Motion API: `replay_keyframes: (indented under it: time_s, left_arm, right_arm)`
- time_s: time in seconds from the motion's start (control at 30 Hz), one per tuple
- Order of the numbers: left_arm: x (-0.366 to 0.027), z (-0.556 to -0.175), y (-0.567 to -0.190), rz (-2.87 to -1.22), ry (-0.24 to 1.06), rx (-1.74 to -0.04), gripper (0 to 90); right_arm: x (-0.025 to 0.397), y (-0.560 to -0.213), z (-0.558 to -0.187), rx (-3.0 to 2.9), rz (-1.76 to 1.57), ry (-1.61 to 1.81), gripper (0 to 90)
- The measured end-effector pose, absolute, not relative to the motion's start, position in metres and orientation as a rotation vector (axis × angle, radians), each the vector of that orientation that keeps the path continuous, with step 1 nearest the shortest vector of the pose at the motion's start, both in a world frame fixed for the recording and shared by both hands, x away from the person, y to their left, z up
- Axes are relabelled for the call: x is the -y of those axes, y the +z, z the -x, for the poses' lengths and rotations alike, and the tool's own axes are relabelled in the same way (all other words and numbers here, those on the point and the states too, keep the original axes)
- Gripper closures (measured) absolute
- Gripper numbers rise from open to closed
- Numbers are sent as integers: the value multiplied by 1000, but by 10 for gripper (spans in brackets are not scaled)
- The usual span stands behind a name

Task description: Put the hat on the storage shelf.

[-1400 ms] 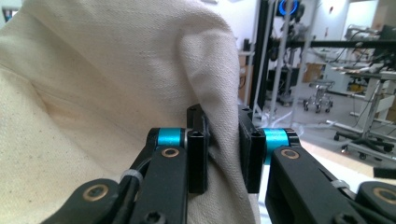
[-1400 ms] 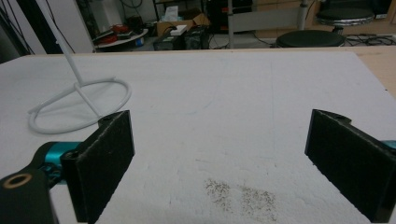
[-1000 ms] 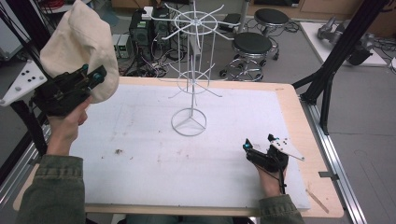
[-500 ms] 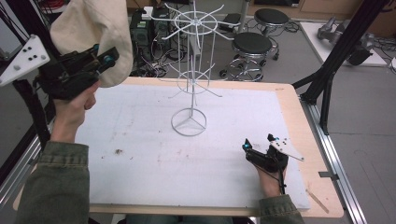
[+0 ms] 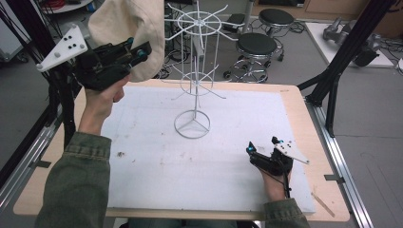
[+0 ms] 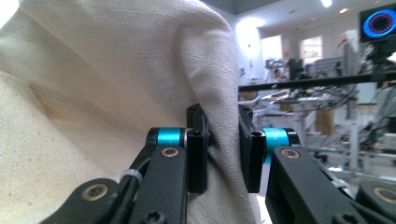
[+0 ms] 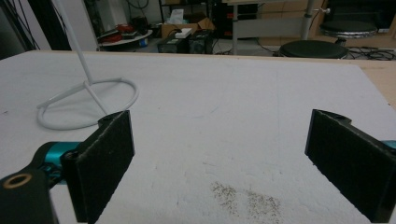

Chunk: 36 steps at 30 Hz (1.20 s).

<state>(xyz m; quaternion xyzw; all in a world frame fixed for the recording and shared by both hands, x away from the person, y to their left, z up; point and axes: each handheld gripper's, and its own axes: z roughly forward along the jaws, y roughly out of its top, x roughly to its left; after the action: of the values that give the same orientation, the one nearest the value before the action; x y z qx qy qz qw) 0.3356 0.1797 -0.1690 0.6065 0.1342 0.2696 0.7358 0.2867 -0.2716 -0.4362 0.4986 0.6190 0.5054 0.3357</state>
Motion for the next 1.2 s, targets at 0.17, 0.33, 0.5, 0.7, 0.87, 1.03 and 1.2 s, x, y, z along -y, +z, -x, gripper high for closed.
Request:
replay_keyframes:
  time_s: [0.17,0.33,0.5,0.7,0.87,1.03,1.2]
  left_arm:
    - [-171,-335,-165,-1356,588,-267,770]
    - [-167,-337,-165,-1369,579,-249,770]
    - [-163,-340,-167,-1393,578,-242,768]
    - [-155,-339,-174,-1466,597,-233,760]
    - [-150,-341,-183,-1531,614,-235,759]
    - [-145,-343,-195,-1586,622,-249,755]
    - [-146,-349,-212,-1589,582,-274,744]
  right_arm:
    - [272,-436,-287,-1615,-1293,1319,71]
    - [272,-436,-287,-1617,-1291,1322,71]
    - [272,-436,-287,-1620,-1295,1320,71]
    - [271,-436,-286,-1623,-1300,1320,71]
    - [272,-436,-286,-1618,-1298,1324,72]
    - [272,-436,-287,-1620,-1298,1323,72]
    - [272,-436,-287,-1619,-1296,1323,71]
